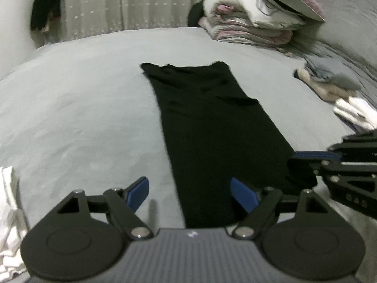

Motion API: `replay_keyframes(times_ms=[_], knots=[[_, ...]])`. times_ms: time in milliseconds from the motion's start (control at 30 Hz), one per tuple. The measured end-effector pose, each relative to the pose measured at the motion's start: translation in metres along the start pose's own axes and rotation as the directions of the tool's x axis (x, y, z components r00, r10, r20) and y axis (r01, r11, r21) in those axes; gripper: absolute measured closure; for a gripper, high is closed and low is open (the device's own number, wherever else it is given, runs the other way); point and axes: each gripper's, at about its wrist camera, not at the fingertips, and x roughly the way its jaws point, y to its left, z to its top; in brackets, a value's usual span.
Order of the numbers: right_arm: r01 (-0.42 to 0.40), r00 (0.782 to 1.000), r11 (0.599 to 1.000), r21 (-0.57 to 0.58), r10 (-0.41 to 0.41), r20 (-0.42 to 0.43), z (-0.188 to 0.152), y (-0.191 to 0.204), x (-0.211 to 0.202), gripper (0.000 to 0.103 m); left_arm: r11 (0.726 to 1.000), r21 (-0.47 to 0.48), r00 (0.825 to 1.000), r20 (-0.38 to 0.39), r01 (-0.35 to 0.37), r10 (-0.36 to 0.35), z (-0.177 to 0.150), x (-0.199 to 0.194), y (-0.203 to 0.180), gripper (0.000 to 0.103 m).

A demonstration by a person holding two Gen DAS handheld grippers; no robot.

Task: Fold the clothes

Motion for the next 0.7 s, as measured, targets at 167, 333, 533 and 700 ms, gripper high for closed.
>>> replay_keyframes(times_ms=[167,333,533,700], knots=[[-0.002,0.996,1.0,-0.006,0.001,-0.086,-0.011,-0.004,0.015,0.098,1.0,0.013,0.999,-0.038,-0.007,0.007,-0.005,0.01,-0.004,0.024],[-0.006,0.993,1.0,0.017,0.008,-0.119,-0.017,-0.024,0.011,0.1,1.0,-0.022,0.997,-0.071,-0.01,0.008,-0.009,0.015,0.005,0.022],[-0.007,0.989,0.998,0.07,0.017,-0.15,-0.022,-0.044,0.0,0.099,1.0,-0.027,0.998,-0.064,0.003,-0.004,-0.016,0.005,0.022,0.022],[-0.002,0.986,0.993,0.117,0.021,-0.165,-0.026,-0.055,-0.01,0.099,0.996,-0.087,0.997,-0.061,0.031,-0.036,-0.015,-0.009,0.039,0.022]])
